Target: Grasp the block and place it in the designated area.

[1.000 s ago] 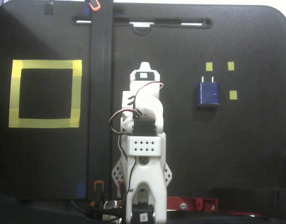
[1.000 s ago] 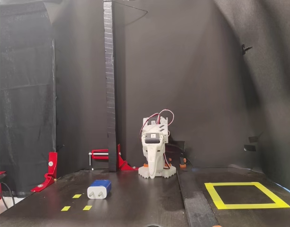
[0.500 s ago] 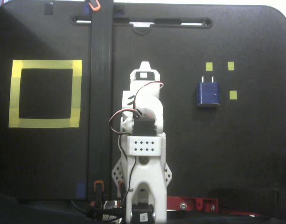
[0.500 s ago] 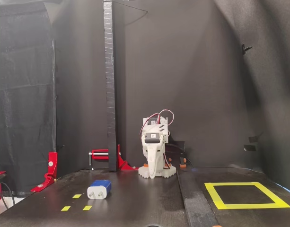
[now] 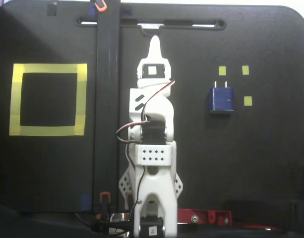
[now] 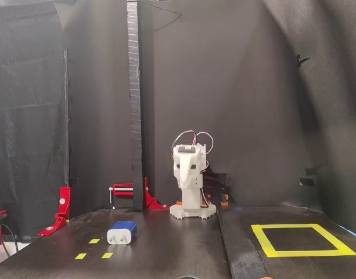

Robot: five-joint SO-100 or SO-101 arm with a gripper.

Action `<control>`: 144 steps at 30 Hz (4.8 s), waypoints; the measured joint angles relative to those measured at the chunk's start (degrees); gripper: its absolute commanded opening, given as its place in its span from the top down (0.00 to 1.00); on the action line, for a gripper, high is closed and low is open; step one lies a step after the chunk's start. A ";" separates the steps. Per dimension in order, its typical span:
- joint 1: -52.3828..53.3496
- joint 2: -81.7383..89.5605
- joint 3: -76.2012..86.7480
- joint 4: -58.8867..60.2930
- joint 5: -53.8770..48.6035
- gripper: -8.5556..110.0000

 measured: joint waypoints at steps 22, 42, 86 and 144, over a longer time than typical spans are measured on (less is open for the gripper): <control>7.56 0.00 0.00 -8.17 0.00 0.93; 39.90 0.00 0.00 -6.06 0.00 0.93; 44.03 -66.18 -72.60 49.75 -8.35 0.93; 42.28 -88.86 -88.77 76.03 -107.31 0.93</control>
